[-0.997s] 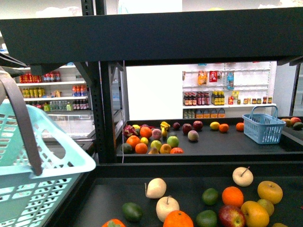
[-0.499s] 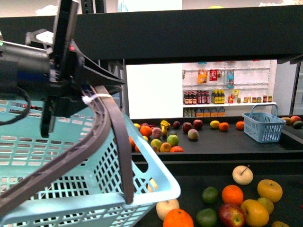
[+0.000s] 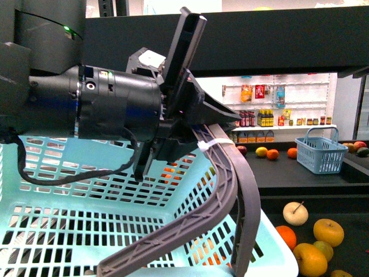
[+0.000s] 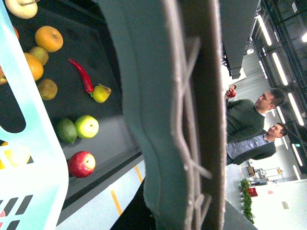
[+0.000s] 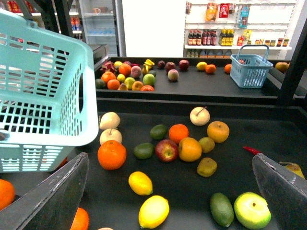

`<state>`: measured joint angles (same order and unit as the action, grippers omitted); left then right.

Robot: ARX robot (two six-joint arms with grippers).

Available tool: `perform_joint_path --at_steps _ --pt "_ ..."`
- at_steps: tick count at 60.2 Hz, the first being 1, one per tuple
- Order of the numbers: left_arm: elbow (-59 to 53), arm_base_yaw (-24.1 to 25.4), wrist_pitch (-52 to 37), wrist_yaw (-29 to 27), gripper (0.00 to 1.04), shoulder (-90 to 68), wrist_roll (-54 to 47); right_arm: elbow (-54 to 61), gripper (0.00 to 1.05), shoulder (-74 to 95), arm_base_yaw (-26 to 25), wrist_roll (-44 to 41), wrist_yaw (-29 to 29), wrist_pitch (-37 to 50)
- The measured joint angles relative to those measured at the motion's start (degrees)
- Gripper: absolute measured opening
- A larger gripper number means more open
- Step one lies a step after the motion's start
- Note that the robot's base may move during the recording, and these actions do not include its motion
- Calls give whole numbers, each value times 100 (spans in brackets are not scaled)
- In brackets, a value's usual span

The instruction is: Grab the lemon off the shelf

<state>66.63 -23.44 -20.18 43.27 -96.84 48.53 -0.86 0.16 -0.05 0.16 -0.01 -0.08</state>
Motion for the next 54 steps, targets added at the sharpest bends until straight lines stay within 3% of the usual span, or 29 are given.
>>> perform_joint_path --at_steps 24,26,27,29,31,42,54 --pt "57 -229 -11 -120 8 -186 -109 0 102 0 0 0 0 0" --pt "68 -229 -4 -129 8 -186 -138 -2 102 116 201 105 678 50" --pt "70 -229 -4 -127 8 -186 -160 -17 102 267 431 275 1399 74" --pt "70 -227 -4 -129 8 -186 -160 -26 102 612 584 551 2243 101" --pt "74 -227 -4 -138 8 -186 -166 -44 102 944 546 721 2603 149" --pt "74 -238 -4 -120 8 -190 -188 -892 102 3987 -597 1462 1628 1364" --pt "79 -238 -4 -127 8 -190 -197 -2660 102 7659 -1156 2194 1263 1386"
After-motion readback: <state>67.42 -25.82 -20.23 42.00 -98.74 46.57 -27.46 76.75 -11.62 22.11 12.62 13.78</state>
